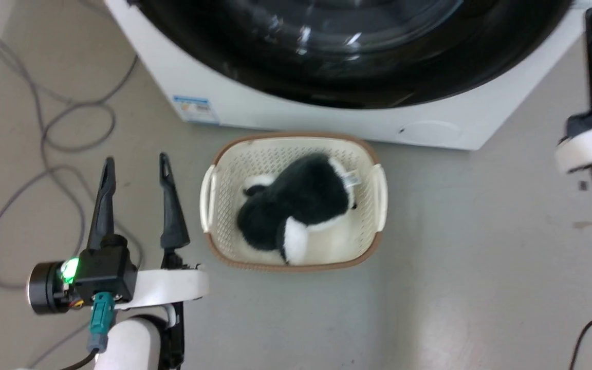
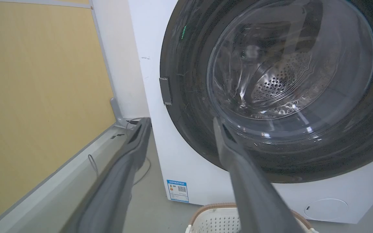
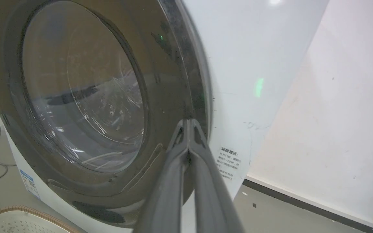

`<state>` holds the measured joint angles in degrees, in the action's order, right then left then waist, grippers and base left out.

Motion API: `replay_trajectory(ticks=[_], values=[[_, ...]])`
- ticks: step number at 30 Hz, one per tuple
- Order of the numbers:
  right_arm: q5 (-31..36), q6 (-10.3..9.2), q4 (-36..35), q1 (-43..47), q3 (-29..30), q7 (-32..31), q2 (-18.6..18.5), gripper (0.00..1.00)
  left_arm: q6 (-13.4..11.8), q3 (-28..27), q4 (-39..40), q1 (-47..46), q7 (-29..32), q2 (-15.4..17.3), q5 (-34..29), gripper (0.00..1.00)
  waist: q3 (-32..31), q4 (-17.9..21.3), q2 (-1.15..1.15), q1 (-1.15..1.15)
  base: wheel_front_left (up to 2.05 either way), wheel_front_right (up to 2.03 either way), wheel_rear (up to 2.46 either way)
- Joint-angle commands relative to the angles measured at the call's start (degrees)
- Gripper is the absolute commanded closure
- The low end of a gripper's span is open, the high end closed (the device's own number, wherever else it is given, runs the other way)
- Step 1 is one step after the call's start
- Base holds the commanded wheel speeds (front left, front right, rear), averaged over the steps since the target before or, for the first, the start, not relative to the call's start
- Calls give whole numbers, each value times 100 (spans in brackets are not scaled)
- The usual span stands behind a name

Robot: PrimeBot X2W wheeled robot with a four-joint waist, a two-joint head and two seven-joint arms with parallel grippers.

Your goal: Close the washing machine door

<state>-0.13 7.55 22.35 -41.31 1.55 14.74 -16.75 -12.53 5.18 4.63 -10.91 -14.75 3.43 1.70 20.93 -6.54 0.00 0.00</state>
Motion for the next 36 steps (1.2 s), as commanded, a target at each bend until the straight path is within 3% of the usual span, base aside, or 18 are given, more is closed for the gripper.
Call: replay_trajectory(ticks=[1, 16, 17, 19, 32, 33, 36], values=[[23, -6, -120, 149, -12, 26, 68, 100, 7, -35, -35, 78, -25, 31, 0, 0, -260, 247, 0, 0, 0, 0, 0], [-179, -6, -1480, 2284, -183, 26, 983, 100, 130, -333, -379, 775, -25, 163, 2, 0, -1399, 835, 0, 0, 0, 0, 0], [-251, -6, -1515, 2442, -184, 26, 1054, 91, 132, -352, -397, 839, -25, 165, 3, 0, -1464, 855, 0, 0, 0, 0, 0], [-397, -6, -1570, 2708, -169, 26, 1153, 0, 135, -369, -422, 963, -25, 174, -16, 0, -1580, 886, 0, 0, 0, 0, 0], [-792, -6, -1816, 3968, -73, 26, 1384, 0, 225, -402, -376, 1466, -25, 175, 2, 0, -2018, 951, 0, 0, 0, 0, 0], [-791, -1, -1782, 3937, -71, 1, 1348, 100, 220, -390, -399, 1413, 0, 161, -2, 100, -2020, 952, 0, 0, 0, 0, 0], [-800, -1, -1776, 3939, -75, -4, 1348, 100, 219, -387, -404, 1415, 10, 153, -2, 100, -2025, 953, 0, 0, 0, 0, 0]])
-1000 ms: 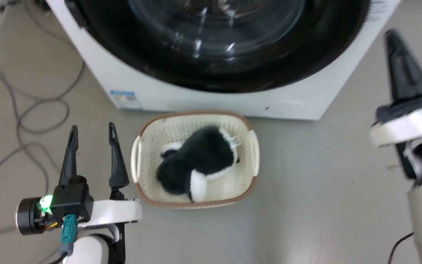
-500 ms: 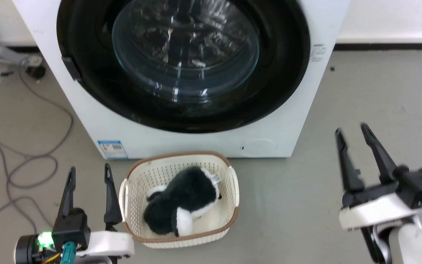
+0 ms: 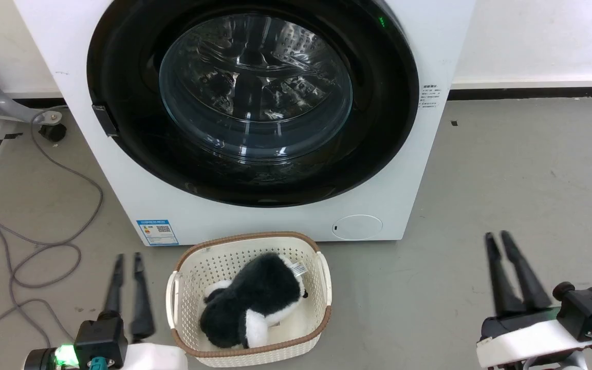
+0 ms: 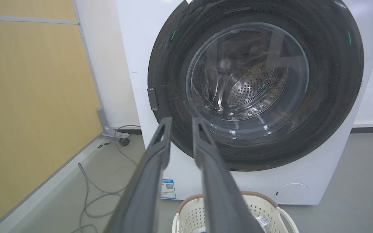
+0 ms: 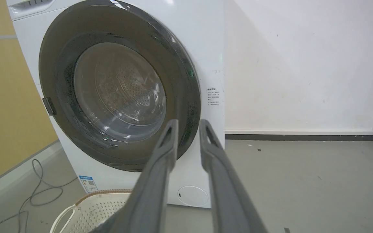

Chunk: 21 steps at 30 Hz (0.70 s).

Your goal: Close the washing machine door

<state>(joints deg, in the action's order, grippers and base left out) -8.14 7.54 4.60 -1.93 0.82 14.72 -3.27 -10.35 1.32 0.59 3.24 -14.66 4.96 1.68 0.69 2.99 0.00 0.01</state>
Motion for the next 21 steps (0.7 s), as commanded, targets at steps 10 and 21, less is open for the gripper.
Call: replay_trajectory(ticks=[10, 21], values=[[66, 0, -37, 16, -8, -119, 3, 100, 84, -12, -5, -26, 118, -17, -14, 100, -6, -24, 0, -1, 0, 0, 0], [137, -1, -77, 32, -15, -248, 7, 100, 174, -23, -10, -55, 247, -35, -28, 100, -12, -50, 0, -1, 0, 0, 0]])
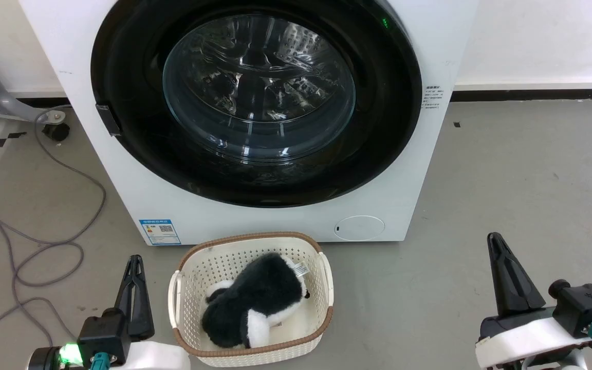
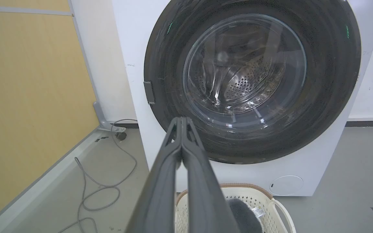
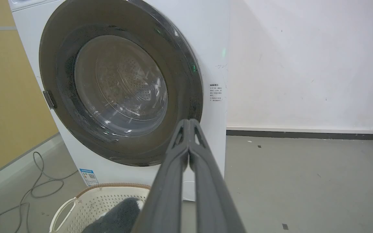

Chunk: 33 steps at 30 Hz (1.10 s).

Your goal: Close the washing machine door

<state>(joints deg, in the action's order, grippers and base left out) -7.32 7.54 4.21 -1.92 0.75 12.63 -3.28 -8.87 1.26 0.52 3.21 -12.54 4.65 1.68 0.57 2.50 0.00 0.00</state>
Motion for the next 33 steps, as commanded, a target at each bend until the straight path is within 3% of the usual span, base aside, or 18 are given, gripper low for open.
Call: replay_trajectory(ticks=[1, 33], values=[[62, -1, -43, 33, -9, -51, 8, 100, 34, -18, -4, -54, 47, -6, -30, 100, -1, -4, 0, 0, 0, 0, 0], [283, -2, -168, 86, -31, -451, 19, 100, 316, -53, -20, -142, 445, -62, -75, 100, -19, -85, 0, 0, 0, 0, 0]])
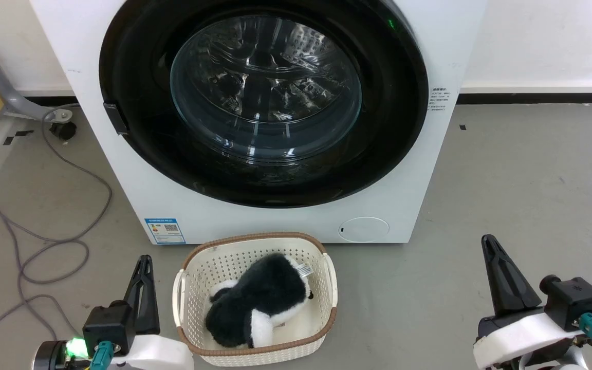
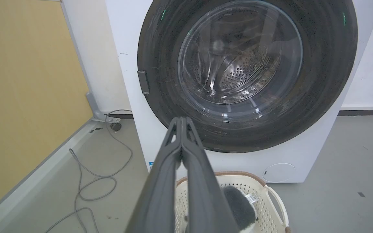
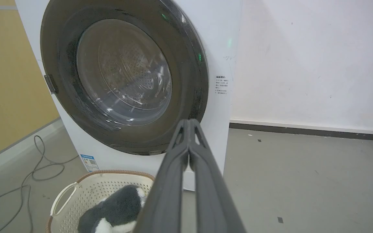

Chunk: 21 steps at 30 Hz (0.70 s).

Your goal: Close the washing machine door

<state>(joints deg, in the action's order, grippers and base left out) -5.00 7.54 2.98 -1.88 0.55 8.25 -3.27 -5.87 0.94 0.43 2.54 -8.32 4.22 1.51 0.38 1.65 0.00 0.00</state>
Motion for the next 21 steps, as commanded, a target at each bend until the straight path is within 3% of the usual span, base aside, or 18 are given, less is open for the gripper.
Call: replay_trajectory(ticks=[1, 21], values=[[58, -2, -48, 83, -12, -24, 18, 100, 24, -23, -11, -78, 35, -21, -60, 100, 0, -2, 0, 0, 0, 0, 0], [201, -3, -129, 117, -26, -283, 25, 100, 206, -46, -22, -135, 292, -58, -89, 100, -13, -55, 0, 0, 0, 0, 0]])
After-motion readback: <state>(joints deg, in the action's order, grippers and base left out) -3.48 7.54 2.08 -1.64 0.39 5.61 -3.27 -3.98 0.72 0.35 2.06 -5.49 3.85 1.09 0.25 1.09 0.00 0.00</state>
